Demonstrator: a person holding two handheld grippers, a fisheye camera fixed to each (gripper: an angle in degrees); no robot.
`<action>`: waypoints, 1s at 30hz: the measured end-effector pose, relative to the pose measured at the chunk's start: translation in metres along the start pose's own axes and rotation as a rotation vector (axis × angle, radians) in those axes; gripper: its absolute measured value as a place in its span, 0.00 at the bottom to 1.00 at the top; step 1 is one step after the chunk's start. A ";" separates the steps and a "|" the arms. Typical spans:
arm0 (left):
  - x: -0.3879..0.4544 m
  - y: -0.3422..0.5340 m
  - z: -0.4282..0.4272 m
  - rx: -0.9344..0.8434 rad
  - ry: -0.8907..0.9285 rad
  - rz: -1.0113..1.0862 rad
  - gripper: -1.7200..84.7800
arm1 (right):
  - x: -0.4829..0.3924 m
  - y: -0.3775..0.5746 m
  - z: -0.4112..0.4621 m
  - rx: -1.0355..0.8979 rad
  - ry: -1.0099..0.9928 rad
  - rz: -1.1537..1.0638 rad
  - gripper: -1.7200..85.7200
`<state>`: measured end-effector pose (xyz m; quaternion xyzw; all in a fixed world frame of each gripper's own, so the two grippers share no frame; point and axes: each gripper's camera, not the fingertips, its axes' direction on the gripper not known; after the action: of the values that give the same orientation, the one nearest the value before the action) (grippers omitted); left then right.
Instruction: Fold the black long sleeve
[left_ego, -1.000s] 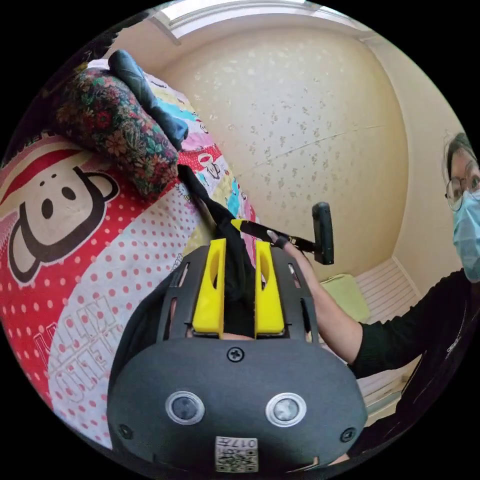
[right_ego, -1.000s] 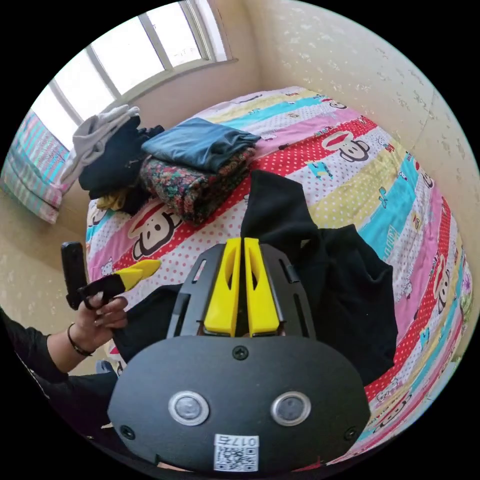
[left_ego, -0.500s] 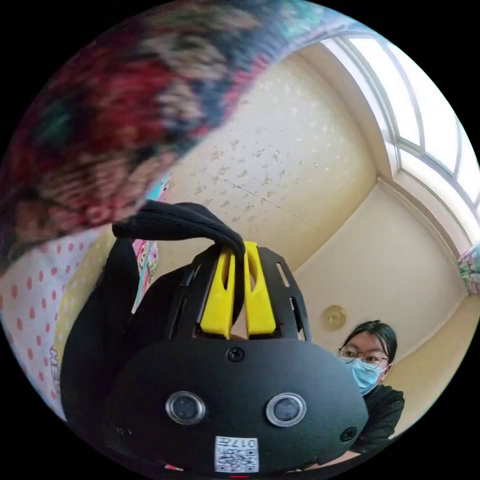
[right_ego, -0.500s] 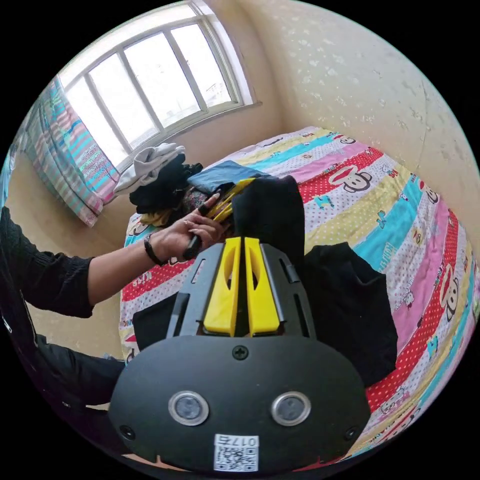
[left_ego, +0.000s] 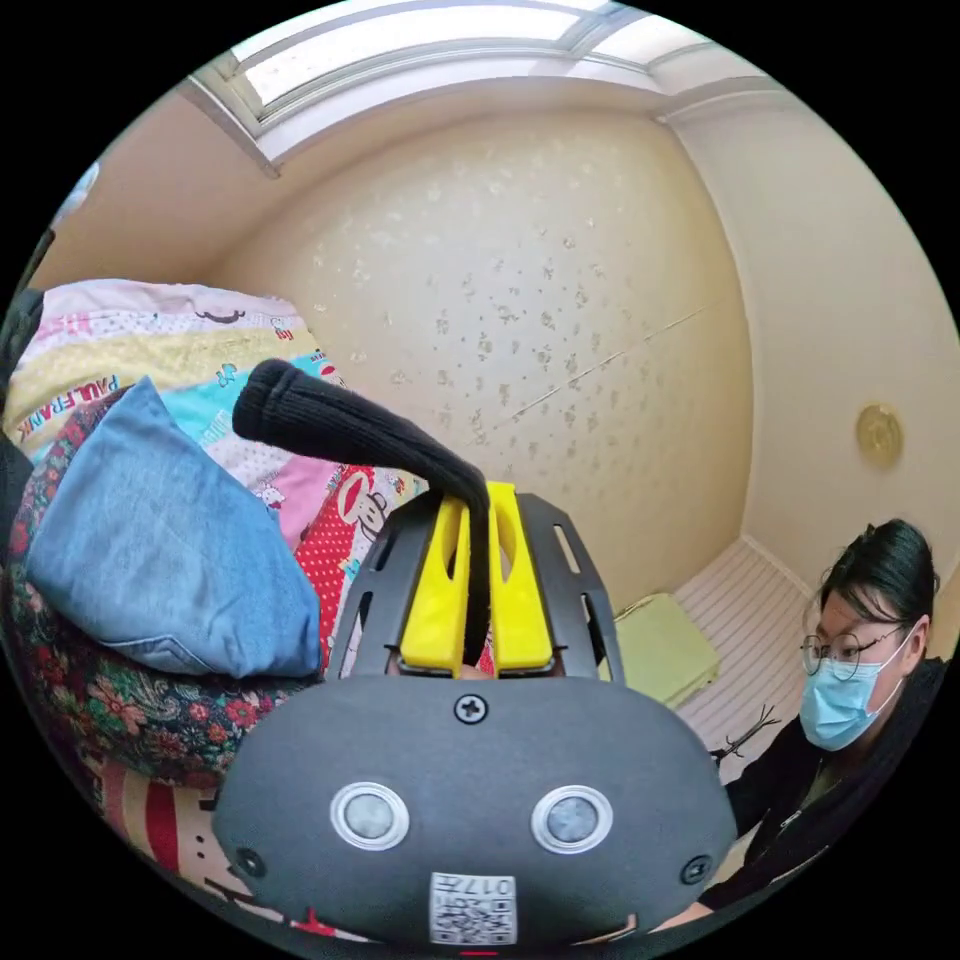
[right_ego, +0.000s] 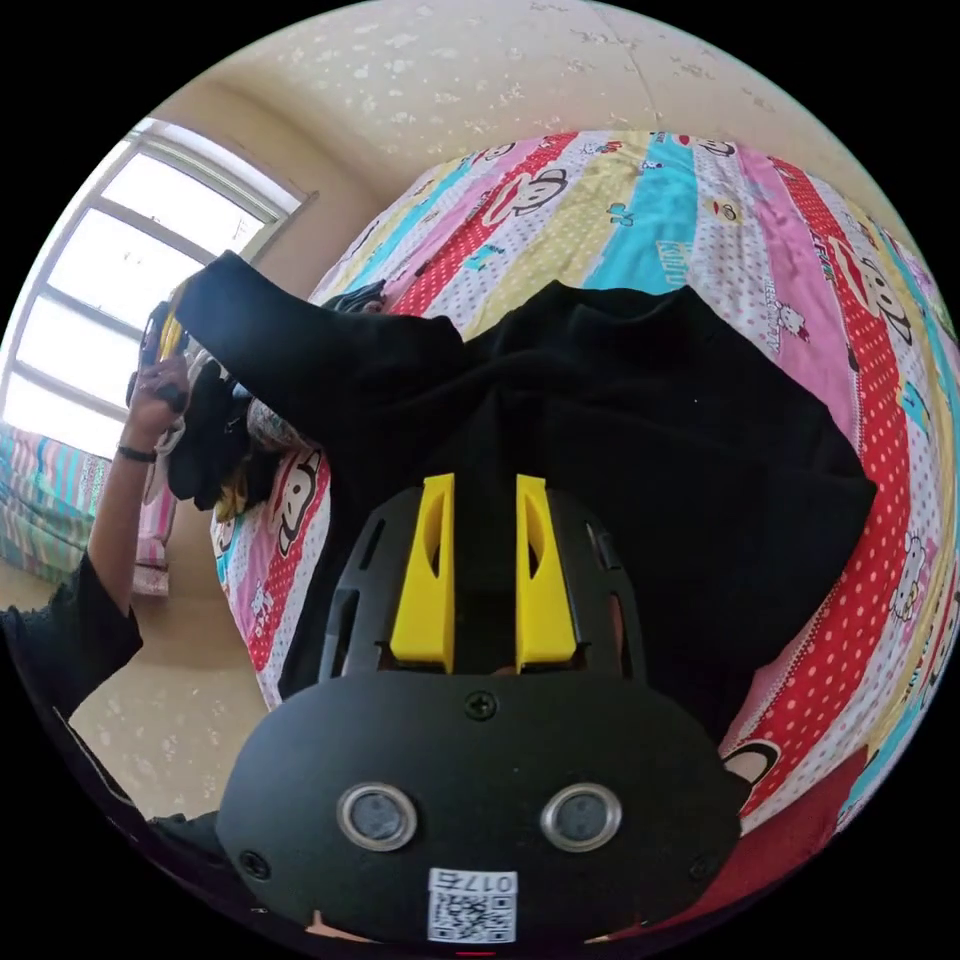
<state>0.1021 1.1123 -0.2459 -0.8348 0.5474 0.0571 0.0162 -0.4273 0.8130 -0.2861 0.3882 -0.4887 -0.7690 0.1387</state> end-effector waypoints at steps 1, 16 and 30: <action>-0.010 0.005 0.002 0.008 0.041 -0.043 0.05 | 0.008 -0.004 0.006 -0.023 0.014 0.058 0.14; -0.004 0.065 -0.029 0.145 0.001 0.096 0.05 | 0.040 -0.016 -0.050 0.046 -0.510 0.129 0.07; -0.017 0.114 -0.033 0.151 -0.086 0.097 0.05 | -0.017 -0.099 -0.049 0.060 -0.522 0.010 0.13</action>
<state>-0.0066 1.0795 -0.2075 -0.8006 0.5885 0.0522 0.0998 -0.3638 0.8399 -0.3740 0.1781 -0.5324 -0.8276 0.0000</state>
